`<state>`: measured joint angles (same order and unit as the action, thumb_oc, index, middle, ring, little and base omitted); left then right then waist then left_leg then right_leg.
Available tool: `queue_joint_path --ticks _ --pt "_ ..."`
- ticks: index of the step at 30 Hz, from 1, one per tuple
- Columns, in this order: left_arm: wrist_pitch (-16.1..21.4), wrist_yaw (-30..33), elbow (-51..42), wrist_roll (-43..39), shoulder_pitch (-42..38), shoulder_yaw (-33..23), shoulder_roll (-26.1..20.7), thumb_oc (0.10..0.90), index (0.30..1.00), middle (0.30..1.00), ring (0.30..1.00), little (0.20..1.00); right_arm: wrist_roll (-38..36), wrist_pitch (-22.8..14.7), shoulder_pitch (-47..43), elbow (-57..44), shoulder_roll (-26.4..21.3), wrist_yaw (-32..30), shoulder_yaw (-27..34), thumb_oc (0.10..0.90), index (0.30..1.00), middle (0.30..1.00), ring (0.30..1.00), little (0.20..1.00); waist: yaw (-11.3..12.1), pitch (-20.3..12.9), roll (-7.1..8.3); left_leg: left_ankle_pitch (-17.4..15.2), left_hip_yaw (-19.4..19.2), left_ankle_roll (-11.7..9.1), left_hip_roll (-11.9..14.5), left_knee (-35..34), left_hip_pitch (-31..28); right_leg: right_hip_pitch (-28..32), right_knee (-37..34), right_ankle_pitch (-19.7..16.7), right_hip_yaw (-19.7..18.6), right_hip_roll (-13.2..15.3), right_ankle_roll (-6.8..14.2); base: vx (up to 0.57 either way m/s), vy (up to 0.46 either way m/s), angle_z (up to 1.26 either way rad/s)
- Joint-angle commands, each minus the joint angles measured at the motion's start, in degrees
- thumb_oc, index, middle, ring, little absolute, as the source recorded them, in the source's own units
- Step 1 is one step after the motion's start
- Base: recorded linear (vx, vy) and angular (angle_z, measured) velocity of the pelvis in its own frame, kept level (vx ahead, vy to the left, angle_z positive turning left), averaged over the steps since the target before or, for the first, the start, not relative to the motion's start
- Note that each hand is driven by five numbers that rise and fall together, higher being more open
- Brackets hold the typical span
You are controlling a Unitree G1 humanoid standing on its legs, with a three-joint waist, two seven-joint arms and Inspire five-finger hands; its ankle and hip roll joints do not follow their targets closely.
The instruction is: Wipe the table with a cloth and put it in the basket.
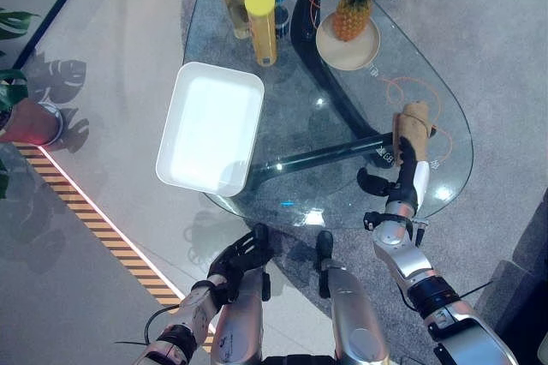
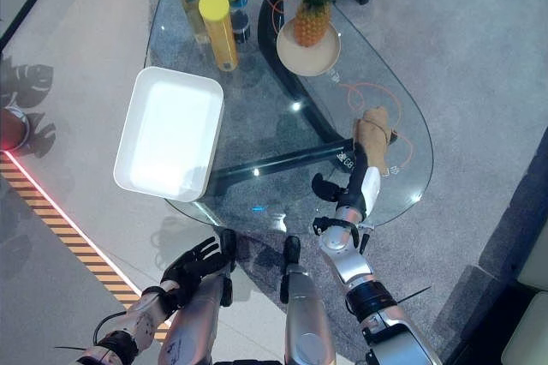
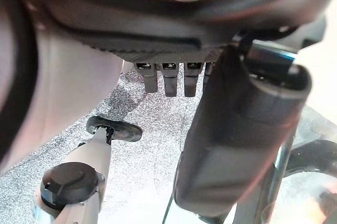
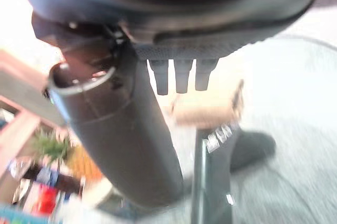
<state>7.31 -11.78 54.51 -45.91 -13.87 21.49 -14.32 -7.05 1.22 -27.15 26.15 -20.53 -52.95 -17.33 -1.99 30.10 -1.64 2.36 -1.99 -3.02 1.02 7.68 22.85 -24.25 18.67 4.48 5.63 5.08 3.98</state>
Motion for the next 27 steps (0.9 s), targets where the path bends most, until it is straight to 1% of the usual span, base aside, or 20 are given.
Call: queue_joint_path --ticks 1,3,5,7,11,13,16,17,19,23,27 --pt "1.6 -0.4 -1.3 -0.7 2.1 2.4 2.6 0.8 0.9 0.9 0.9 0.9 3.3 -1.7 -3.9 -6.6 -5.2 -8.4 4.6 0.8 0.9 0.9 0.9 0.9 -0.8 -0.3 0.65 -5.6 -2.1 3.8 -2.4 11.1 5.2 -1.4 -6.4 -4.8 -1.4 -3.1 -3.0 0.0 0.0 0.0" --pt "1.8 -0.1 -2.0 -1.3 1.8 3.1 2.7 0.8 0.9 0.9 0.9 0.9 2.9 -1.1 -5.4 -5.5 -5.7 -10.3 5.4 0.8 0.9 0.9 0.9 0.9 -0.8 -0.3 0.23 -5.7 -2.1 3.8 -2.5 12.1 7.2 -3.5 -5.4 -4.7 -1.5 -3.1 -3.1 0.0 0.0 0.0" --pt "1.9 0.6 -2.8 -1.4 1.7 3.7 2.9 0.8 0.9 0.9 0.9 0.9 3.5 -1.2 -6.3 -5.1 -6.1 -11.9 5.9 0.8 0.9 0.9 0.9 0.9 -0.8 -0.3 -0.06 -5.6 -2.1 3.8 -2.7 12.6 8.9 -5.1 -5.0 -4.8 -1.5 -3.1 -3.2 0.0 0.0 0.0" --pt "2.0 1.0 -3.3 -1.5 1.7 4.1 3.0 0.8 0.9 0.9 0.9 0.9 4.5 -1.6 -7.0 -5.0 -6.4 -13.5 6.3 0.8 0.9 0.9 0.9 0.9 -0.8 -0.3 -0.27 -5.5 -2.1 3.9 -2.8 13.0 10.0 -6.3 -4.6 -4.9 -1.4 -3.1 -3.2 0.0 0.0 0.0" --pt "1.7 1.5 -4.0 -2.1 1.8 4.9 3.1 0.8 0.9 0.9 0.9 0.9 6.7 -1.0 -8.6 -5.9 -7.5 -16.5 7.3 0.8 0.9 0.9 0.9 0.9 -0.8 -0.3 -0.69 -5.7 -2.1 3.8 -2.8 14.1 12.2 -8.7 -3.3 -4.7 -1.6 -3.3 -3.2 0.0 0.0 0.0" --pt "1.5 1.4 -4.1 -2.1 1.7 4.9 3.1 0.8 0.9 0.9 0.9 0.9 6.3 -0.8 -9.1 -5.7 -7.6 -16.4 7.6 0.8 0.9 0.9 0.9 0.9 -0.8 -0.3 -0.76 -5.8 -2.0 3.8 -2.9 14.6 12.9 -9.3 -2.9 -4.6 -1.6 -3.3 -3.2 0.0 0.0 0.0" --pt "1.4 1.5 -4.6 -2.6 1.2 5.3 2.8 0.8 0.9 0.9 0.9 0.9 3.5 -0.6 -10.2 -4.9 -8.1 -15.8 8.0 0.8 0.9 0.9 0.9 0.9 -0.7 -0.3 -0.79 -5.7 -2.0 3.8 -3.1 15.6 14.9 -11.3 -1.9 -4.7 -1.6 -3.1 -3.1 0.0 0.0 0.0" --pt "1.4 1.4 -5.1 -2.6 1.0 5.3 2.7 0.8 0.9 0.9 0.9 0.9 1.3 -0.9 -10.8 -4.2 -8.7 -15.2 8.0 0.8 0.9 0.9 0.9 0.9 -0.6 -0.3 -0.86 -5.6 -2.0 3.8 -3.2 16.0 16.0 -12.4 -1.6 -4.9 -1.4 -3.0 -3.0 0.0 0.0 0.0" --pt "1.8 1.7 -6.0 -2.5 0.9 5.8 2.6 0.8 0.9 0.9 0.9 0.9 -0.5 -1.8 -11.3 -3.3 -8.7 -15.1 8.0 0.8 0.9 0.9 0.9 0.9 -0.5 -0.3 -0.98 -5.7 -1.9 3.9 -3.4 16.7 17.5 -14.0 -1.0 -4.9 -1.3 -2.9 -3.0 0.0 0.0 0.0" --pt "1.6 2.8 -7.6 -2.0 0.7 6.8 2.1 0.8 0.9 0.9 0.9 0.9 -1.6 -2.0 -12.2 -3.1 -8.8 -14.6 8.0 0.8 0.9 0.9 0.9 0.9 -0.3 -0.3 -1.14 -5.9 -1.7 4.1 -3.7 17.9 19.9 -16.5 0.2 -5.1 -1.1 -2.7 -2.9 0.03 -0.031 0.03" --pt "0.9 3.0 -8.4 -2.5 0.4 6.9 1.9 0.8 0.9 0.9 0.9 0.9 -1.9 -1.0 -14.0 -3.0 -9.2 -14.3 7.3 0.8 0.9 0.9 0.9 0.9 0.0 -0.3 -1.25 -5.7 -1.6 4.3 -3.9 18.5 22.2 -19.3 1.2 -5.3 -1.0 -2.5 -2.8 0.0 0.0 0.0"
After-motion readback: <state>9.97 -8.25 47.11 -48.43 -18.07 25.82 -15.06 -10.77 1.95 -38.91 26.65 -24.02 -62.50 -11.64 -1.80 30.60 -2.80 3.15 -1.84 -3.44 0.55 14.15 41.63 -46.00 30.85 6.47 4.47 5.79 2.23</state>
